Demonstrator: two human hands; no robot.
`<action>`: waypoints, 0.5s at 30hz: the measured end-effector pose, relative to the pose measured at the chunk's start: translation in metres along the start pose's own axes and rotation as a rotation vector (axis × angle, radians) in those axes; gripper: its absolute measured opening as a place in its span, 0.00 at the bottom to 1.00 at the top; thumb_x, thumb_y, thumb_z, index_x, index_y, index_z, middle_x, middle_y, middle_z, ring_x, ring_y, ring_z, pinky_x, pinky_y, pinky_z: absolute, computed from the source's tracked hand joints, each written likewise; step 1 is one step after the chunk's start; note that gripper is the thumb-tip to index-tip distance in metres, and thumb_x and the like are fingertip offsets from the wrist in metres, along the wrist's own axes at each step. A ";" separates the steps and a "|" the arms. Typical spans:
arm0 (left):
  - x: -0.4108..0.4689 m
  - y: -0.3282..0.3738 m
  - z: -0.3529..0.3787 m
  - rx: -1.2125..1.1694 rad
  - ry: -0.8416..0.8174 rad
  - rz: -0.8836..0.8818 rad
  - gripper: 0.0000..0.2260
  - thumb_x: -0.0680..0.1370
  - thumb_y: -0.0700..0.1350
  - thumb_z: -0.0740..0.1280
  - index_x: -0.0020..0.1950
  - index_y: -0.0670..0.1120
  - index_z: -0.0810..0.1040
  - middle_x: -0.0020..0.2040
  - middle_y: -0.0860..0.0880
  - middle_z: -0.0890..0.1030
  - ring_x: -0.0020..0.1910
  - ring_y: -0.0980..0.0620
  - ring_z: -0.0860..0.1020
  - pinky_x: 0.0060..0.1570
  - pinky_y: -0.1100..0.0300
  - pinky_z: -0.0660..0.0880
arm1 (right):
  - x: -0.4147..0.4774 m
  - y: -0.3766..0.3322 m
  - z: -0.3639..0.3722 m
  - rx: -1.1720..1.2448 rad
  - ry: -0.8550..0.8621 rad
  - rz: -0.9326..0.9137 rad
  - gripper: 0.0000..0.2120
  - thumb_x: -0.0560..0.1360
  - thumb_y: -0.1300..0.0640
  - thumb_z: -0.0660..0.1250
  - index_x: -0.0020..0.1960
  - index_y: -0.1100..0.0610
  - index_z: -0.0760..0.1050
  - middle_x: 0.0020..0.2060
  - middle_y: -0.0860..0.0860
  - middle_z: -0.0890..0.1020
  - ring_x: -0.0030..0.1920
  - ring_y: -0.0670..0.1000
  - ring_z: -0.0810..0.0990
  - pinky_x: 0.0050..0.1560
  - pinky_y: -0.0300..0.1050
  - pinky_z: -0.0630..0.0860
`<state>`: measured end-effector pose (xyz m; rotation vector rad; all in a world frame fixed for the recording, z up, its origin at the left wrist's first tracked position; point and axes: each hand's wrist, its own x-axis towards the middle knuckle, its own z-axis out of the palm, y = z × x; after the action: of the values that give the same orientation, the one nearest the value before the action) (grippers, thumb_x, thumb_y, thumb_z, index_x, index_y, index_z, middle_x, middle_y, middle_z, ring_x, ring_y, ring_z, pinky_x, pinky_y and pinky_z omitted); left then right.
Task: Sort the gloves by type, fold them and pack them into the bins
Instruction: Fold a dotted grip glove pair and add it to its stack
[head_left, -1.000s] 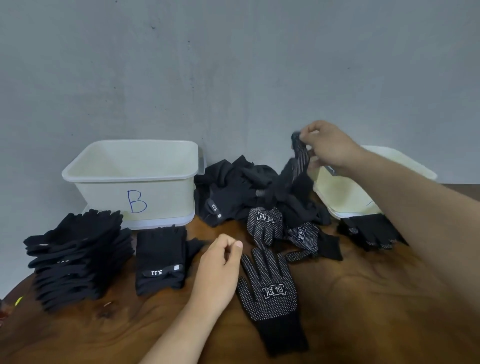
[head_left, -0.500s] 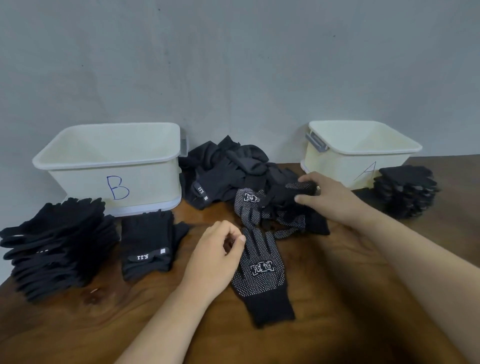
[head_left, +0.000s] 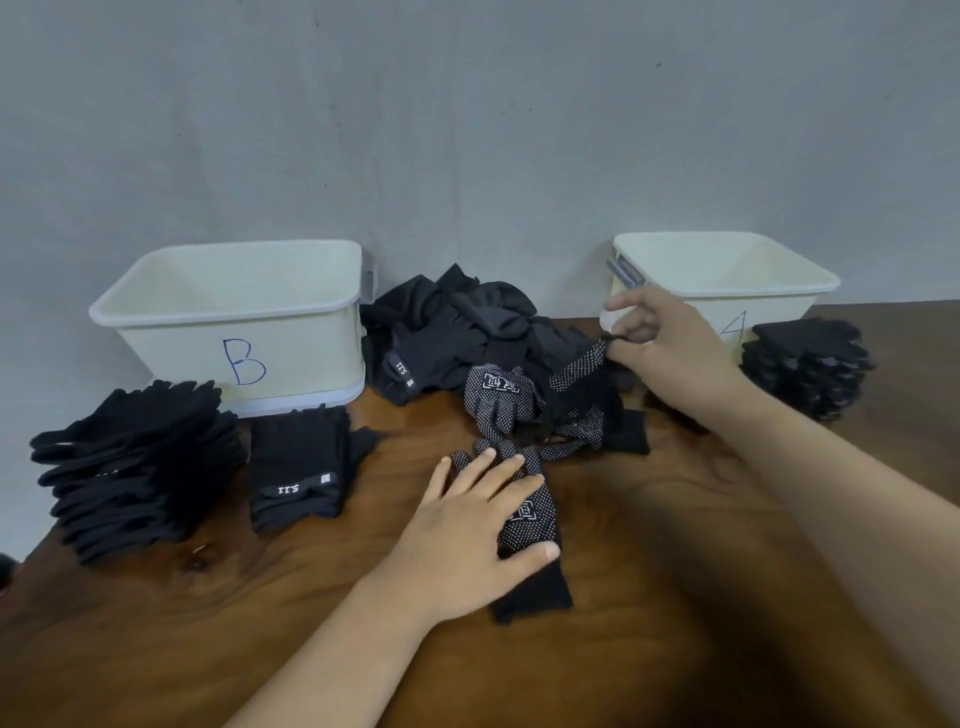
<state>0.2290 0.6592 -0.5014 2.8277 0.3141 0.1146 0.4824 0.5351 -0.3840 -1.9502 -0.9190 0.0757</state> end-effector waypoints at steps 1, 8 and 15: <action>0.000 0.000 0.000 0.020 -0.027 -0.007 0.39 0.78 0.79 0.50 0.85 0.64 0.51 0.86 0.64 0.47 0.84 0.59 0.39 0.83 0.42 0.37 | 0.000 -0.008 -0.003 0.048 0.004 -0.015 0.17 0.73 0.65 0.76 0.55 0.46 0.80 0.41 0.43 0.85 0.43 0.43 0.84 0.59 0.50 0.80; -0.015 0.023 0.003 0.076 -0.105 0.024 0.44 0.75 0.81 0.50 0.86 0.63 0.46 0.86 0.62 0.42 0.84 0.57 0.35 0.83 0.40 0.37 | -0.007 -0.055 -0.026 0.149 -0.053 -0.092 0.13 0.75 0.62 0.75 0.56 0.48 0.81 0.46 0.50 0.88 0.38 0.59 0.81 0.45 0.51 0.80; -0.033 0.045 -0.001 0.070 -0.118 0.050 0.44 0.76 0.80 0.51 0.86 0.61 0.46 0.86 0.62 0.42 0.84 0.58 0.35 0.83 0.43 0.35 | -0.020 -0.082 -0.042 0.230 -0.091 -0.150 0.13 0.76 0.63 0.77 0.58 0.52 0.82 0.40 0.50 0.85 0.37 0.46 0.80 0.45 0.37 0.78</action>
<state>0.2061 0.6103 -0.4887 2.8976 0.2256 -0.0538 0.4381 0.5147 -0.3032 -1.6728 -1.0655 0.1767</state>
